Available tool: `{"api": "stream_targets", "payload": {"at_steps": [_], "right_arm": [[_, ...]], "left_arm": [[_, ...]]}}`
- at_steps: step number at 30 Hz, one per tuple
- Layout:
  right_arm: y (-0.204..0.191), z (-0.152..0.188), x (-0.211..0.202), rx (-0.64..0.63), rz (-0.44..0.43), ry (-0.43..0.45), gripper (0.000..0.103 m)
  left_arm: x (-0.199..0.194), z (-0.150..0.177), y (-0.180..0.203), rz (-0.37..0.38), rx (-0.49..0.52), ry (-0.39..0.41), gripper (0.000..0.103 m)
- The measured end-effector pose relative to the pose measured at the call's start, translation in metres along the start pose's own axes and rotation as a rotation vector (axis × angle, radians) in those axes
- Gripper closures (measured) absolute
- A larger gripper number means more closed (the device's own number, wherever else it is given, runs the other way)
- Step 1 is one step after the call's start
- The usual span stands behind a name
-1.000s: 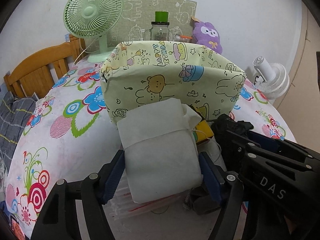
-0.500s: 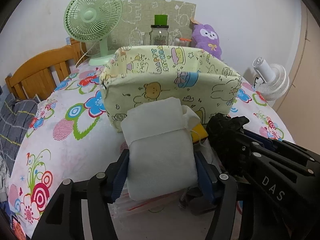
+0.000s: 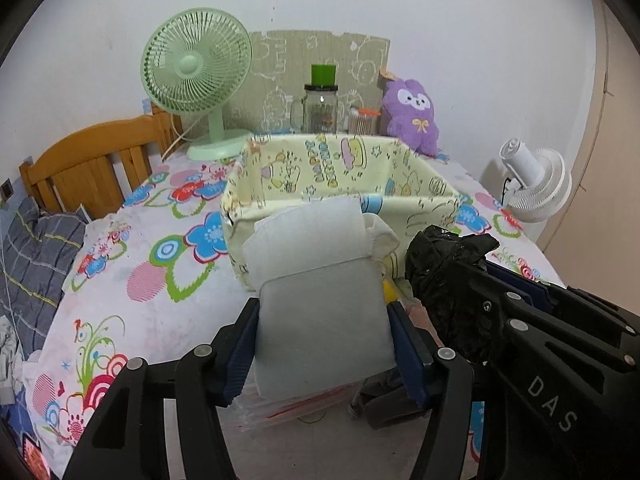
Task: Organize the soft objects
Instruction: 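Carry the white pad with left tool while right tool carries black bag to box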
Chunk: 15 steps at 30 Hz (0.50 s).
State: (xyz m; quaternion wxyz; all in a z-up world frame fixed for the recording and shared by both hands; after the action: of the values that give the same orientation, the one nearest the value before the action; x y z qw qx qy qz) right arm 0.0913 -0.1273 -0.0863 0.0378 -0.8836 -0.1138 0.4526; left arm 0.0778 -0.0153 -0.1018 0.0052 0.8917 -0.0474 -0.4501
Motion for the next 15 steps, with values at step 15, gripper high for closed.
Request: {"api": "stream_targets", "payload": {"at_steps": [15], "right_arm": [[-0.014,-0.011,-0.045,-0.031,0.016,0.099,0.081]], "left_arm": [[-0.042,-0.011,0.002,0.003,-0.005,0.089,0.039]]}}
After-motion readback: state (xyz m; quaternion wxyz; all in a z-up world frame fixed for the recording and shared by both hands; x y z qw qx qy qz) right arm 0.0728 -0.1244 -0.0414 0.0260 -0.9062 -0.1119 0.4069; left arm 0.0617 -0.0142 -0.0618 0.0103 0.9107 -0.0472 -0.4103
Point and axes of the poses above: each gripper's, at about its wrist camera, not at the fingertips, and x roughly the way its jaws point, y to its right, z to its underside, the point moved 1 cm from there along x, roughly the way its jaws point, and after that the axes turned 12 degrees about -y, right-handed, at the moved point
